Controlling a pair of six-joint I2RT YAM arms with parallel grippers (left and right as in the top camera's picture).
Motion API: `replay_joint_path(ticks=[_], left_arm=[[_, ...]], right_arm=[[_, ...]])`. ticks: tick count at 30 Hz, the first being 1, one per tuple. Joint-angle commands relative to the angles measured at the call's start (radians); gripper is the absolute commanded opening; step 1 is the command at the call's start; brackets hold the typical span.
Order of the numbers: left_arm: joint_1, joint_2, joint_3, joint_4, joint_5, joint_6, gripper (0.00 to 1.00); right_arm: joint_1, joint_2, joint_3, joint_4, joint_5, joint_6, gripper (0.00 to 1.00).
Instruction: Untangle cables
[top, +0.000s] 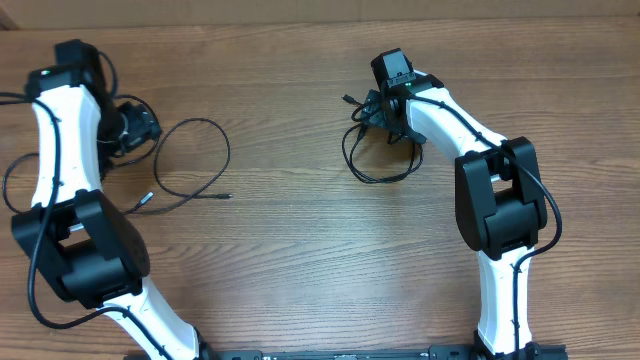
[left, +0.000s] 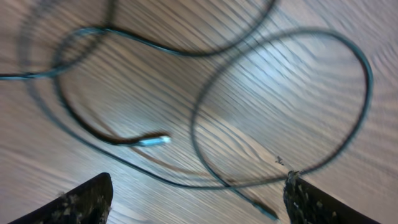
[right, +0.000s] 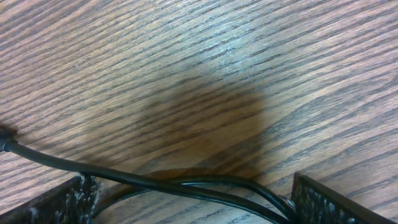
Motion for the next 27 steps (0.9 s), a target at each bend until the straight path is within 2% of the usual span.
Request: replay_joint_path(ticks=[1,11,14,21,24,25,27], left_arm=[[-0.061,-0.024,-0.068,0.025,0.053,0.034,0.89],[-0.263,-0.024,-0.328,0.271,0.053,0.033,0.95],[-0.321,-0.024,-0.375,0.318,0.032,0.035,0.93],[-0.356,-0.024,-0.410,0.324,0.014,0.106,0.90],[-0.355,-0.024,-0.429,0.325,-0.058,0.114,0.78],[-0.354,-0.024,-0.436,0.330,-0.089,0.112,0.69],[-0.351,-0.024,-0.457,0.355,-0.167,0.109,0.44]], right_arm=[[0.000,0.020,-0.009,0.003,0.001,0.004,1.00],[0.000,0.020,-0.009,0.003,0.001,0.004,1.00],[0.000,0.020,-0.009,0.003,0.001,0.004,1.00],[0.000,0.020,-0.009,0.003,0.001,0.004,1.00],[0.000,0.020,-0.009,0.003,0.001,0.004,1.00],[0.000,0.020,-0.009,0.003,0.001,0.004,1.00],[0.000,0.020,-0.009,0.003,0.001,0.004,1.00]])
